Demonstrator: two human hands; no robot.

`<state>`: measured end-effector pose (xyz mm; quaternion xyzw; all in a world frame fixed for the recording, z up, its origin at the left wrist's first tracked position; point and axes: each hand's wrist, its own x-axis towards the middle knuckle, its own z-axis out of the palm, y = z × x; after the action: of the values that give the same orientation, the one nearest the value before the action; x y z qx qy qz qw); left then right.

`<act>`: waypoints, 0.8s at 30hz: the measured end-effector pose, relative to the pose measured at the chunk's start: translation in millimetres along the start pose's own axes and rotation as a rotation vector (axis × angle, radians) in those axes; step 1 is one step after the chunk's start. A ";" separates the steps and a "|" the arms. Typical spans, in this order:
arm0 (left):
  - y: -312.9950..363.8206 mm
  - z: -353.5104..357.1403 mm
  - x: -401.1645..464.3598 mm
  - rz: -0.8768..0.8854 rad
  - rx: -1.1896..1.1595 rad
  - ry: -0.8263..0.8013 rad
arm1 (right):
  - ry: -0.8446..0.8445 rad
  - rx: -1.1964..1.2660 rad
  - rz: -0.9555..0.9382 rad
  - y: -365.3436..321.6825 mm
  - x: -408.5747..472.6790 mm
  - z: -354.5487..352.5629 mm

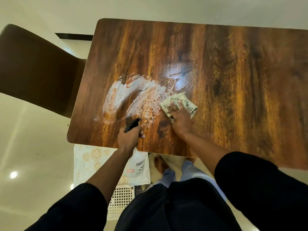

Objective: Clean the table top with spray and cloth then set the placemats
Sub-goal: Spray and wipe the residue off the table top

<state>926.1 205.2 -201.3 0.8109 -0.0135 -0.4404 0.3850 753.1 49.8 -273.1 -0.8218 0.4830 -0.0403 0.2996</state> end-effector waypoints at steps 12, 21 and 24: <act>8.0 3.5 4.9 -0.001 0.000 0.010 | -0.117 -0.021 -0.425 -40.1 -32.5 42.6; 8.4 30.6 -5.8 0.085 0.061 -0.112 | 0.153 -0.129 0.106 96.5 -44.9 -41.9; 9.3 46.5 -10.1 0.088 0.095 -0.174 | 0.227 -0.121 0.266 124.9 -69.4 -52.1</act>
<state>889.2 173.8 -203.0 0.7857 -0.1034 -0.4907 0.3623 601.7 38.8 -281.4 -0.7575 0.6195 -0.0634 0.1959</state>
